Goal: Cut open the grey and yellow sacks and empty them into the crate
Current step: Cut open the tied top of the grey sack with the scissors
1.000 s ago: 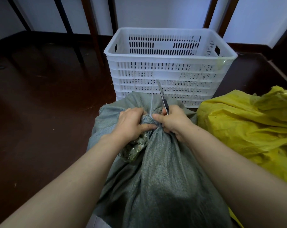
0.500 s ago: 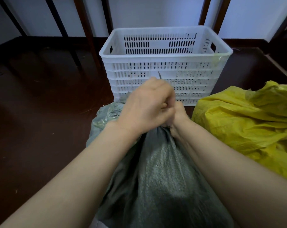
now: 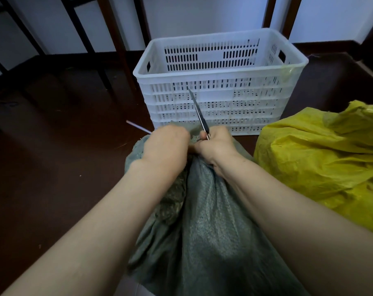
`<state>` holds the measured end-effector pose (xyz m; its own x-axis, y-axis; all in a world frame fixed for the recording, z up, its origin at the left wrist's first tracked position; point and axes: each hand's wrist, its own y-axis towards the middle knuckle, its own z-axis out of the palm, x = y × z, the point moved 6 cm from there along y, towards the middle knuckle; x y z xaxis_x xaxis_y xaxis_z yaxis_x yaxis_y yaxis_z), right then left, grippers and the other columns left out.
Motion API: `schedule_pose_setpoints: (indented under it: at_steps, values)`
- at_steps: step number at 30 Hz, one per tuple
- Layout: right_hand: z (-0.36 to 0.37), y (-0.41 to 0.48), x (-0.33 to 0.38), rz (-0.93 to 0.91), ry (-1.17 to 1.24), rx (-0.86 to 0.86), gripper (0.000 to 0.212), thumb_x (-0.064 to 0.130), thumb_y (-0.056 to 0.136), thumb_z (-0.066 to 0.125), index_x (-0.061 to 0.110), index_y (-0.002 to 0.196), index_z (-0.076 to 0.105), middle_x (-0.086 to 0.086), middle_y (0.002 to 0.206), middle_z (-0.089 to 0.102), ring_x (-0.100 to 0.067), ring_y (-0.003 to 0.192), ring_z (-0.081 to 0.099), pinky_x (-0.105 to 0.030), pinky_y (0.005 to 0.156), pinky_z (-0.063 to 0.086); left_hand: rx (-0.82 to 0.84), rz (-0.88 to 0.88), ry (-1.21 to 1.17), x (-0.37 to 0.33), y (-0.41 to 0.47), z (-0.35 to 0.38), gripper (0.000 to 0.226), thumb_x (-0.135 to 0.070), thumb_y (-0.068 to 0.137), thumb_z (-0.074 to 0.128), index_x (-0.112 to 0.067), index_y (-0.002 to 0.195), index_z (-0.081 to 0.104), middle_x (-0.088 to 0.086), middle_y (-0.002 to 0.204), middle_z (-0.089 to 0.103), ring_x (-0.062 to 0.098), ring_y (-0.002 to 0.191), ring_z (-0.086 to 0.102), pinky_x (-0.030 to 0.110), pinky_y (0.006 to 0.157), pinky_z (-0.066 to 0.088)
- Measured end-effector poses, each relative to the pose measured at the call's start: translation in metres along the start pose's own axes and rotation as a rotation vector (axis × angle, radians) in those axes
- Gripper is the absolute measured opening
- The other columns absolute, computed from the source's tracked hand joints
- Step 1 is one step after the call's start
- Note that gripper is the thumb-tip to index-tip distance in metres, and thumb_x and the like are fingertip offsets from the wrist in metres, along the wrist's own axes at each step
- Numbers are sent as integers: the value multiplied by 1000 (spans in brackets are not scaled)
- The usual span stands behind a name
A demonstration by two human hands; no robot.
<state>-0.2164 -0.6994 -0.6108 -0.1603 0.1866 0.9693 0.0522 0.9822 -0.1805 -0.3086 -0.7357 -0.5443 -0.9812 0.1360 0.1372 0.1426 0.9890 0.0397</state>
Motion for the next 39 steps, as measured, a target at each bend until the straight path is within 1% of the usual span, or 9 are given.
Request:
schedule_pose_setpoints:
  at_steps: [2, 9, 14, 19, 23, 25, 29, 33, 39]
  values:
    - [1, -1, 2, 3, -11, 21, 45, 6, 60, 85, 21, 61, 42, -4, 72, 56, -17, 70, 54, -38, 69, 55, 22, -24, -85, 11, -3, 3, 18, -19, 88, 61, -10, 103, 65, 12, 102, 64, 32, 96, 59, 34, 66, 38]
    - [-9, -11, 2, 102, -61, 127, 46, -5, 66, 80, 19, 69, 40, 1, 63, 45, -10, 46, 38, -17, 31, 26, 110, -103, -566, 20, -9, 26, 29, -31, 65, 85, -10, 82, 73, 8, 83, 71, 22, 83, 65, 38, 75, 53]
    - [-14, -27, 17, 141, 168, 142, 34, 9, 80, 73, 17, 76, 40, -2, 65, 38, -4, 33, 31, -13, 29, 19, 0, -252, -721, 22, -3, 38, 34, -31, 60, 88, -24, 54, 55, -7, 68, 63, 20, 79, 64, 35, 69, 52]
    - [-22, -37, 29, 43, 50, 53, 44, 56, 88, 51, 14, 75, 51, 2, 56, 42, -11, 38, 38, -17, 33, 24, -41, -359, -886, 26, 4, 44, 35, -26, 53, 91, -21, 49, 57, -12, 56, 59, 15, 65, 61, 39, 70, 55]
    - [-6, -36, 19, 159, 255, 126, 48, 49, 98, 36, 13, 67, 46, -3, 53, 49, -12, 34, 40, -17, 32, 30, -58, -383, -984, 28, 8, 53, 28, -12, 61, 84, -20, 50, 59, -9, 58, 62, 12, 66, 62, 38, 73, 57]
    - [-3, -31, 6, 159, 178, 110, 51, 44, 100, 34, 12, 63, 46, -4, 55, 52, -14, 40, 42, -22, 35, 36, -7, -346, -1042, 25, 10, 56, 27, -4, 64, 82, -19, 56, 60, -7, 56, 59, 11, 61, 57, 33, 73, 55]
    - [-4, -19, -11, 117, 87, 113, 49, 41, 101, 33, 13, 62, 45, -5, 60, 53, -16, 46, 44, -26, 42, 39, 149, -152, -734, 11, 13, 54, 26, -13, 65, 83, -10, 87, 69, 2, 68, 62, 20, 72, 60, 32, 71, 54]
    - [0, -14, -19, 119, 94, 157, 48, 41, 101, 34, 15, 62, 43, -4, 58, 54, -16, 48, 43, -27, 43, 36, 179, -47, -350, 3, 11, 50, 41, -36, 68, 81, -13, 60, 48, 1, 57, 45, 22, 59, 46, 31, 55, 34]
    - [-2, -12, -24, 138, 78, 173, 49, 42, 100, 34, 15, 60, 42, -4, 60, 56, -17, 50, 42, -27, 45, 33, 248, -116, -298, 9, 9, 66, 49, -47, 63, 81, -17, 59, 43, -1, 59, 44, 14, 53, 41, 28, 44, 27]
